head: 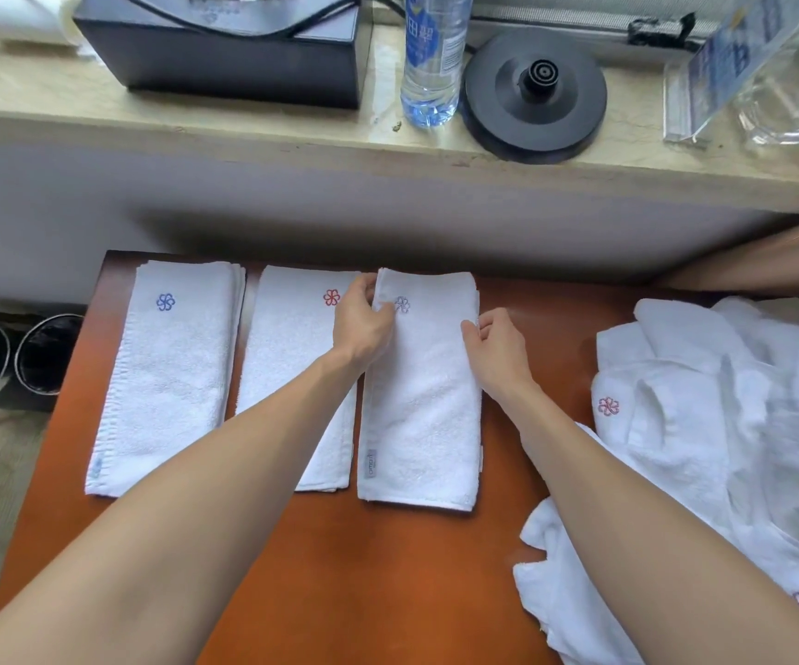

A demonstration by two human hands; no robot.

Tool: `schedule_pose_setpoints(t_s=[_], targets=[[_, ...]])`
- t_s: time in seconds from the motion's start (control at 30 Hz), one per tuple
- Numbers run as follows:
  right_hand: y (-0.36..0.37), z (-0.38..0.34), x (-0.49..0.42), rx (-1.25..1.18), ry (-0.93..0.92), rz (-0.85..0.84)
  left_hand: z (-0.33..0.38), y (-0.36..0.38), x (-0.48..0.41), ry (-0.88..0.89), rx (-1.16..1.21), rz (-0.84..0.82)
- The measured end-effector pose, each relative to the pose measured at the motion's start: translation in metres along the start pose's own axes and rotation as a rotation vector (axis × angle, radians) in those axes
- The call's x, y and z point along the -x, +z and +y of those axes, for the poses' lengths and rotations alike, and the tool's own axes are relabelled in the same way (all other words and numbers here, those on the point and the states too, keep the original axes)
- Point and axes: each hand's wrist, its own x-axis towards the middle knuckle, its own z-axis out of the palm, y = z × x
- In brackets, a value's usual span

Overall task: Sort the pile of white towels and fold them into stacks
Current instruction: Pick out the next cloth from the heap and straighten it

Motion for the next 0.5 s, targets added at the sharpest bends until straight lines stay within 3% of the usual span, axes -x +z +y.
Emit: schedule_pose_setpoints(t_s=[0.1, 0.27, 0.4, 0.5], targets=[[-0.004, -0.001, -0.006, -0.035, 0.002, -0.045, 0.006, -0.001, 0.003, 0.071, 0.018, -0.058], [-0.005, 0.005, 0.024, -0.058, 0.000, -0.128, -0.007, -0.017, 0.035, 0.174, -0.335, -0.097], [-0.005, 0.017, 0.094, 0.239, -0.133, -0.258, -0.035, -0.029, 0.092, 0.238, -0.668, -0.237], [-0.016, 0.030, 0.137, 0.331, -0.176, -0.301, -0.048, -0.025, 0.136, 0.276, -0.755, -0.300]])
